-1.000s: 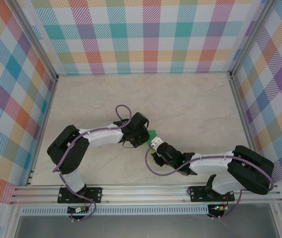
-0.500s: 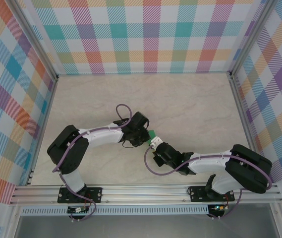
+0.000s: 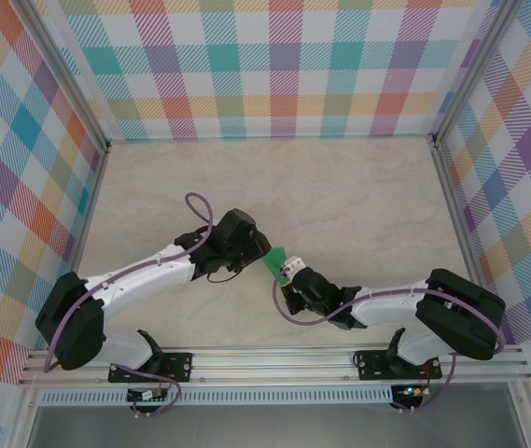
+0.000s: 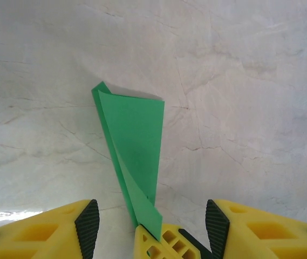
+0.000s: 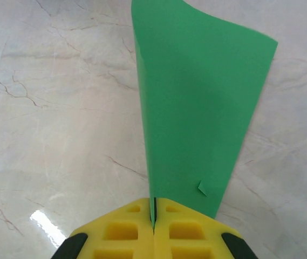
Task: Fold a paper plane with a square sheet of paper (pick it up from the middle)
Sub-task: Fold the wing for the fifth time at the center of the table.
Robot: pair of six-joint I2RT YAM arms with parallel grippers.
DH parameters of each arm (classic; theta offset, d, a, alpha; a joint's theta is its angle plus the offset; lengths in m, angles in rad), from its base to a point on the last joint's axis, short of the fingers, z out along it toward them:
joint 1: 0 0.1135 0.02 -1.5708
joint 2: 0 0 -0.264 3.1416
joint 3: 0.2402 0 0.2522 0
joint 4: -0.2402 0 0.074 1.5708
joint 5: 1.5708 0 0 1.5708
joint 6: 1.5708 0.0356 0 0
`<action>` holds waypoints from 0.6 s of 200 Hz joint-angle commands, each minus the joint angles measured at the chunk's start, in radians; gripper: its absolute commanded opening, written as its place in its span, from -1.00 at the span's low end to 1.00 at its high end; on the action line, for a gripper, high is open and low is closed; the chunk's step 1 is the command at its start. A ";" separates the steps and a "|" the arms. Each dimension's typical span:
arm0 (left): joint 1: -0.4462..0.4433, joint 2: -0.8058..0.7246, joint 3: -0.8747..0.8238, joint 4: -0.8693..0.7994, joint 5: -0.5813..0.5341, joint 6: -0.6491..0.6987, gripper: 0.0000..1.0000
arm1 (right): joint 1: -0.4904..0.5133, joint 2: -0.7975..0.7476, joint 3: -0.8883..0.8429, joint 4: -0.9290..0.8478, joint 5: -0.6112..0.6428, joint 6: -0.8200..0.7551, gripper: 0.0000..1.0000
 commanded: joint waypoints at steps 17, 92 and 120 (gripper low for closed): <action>0.016 -0.040 -0.078 -0.002 -0.031 0.004 0.14 | -0.028 0.024 -0.014 0.100 -0.113 0.156 -1.00; 0.014 -0.031 -0.153 0.146 0.044 -0.017 0.03 | -0.138 0.026 -0.055 0.158 -0.320 0.335 -1.00; 0.015 -0.025 -0.183 0.199 0.065 -0.019 0.01 | -0.203 0.046 -0.056 0.183 -0.445 0.388 -1.00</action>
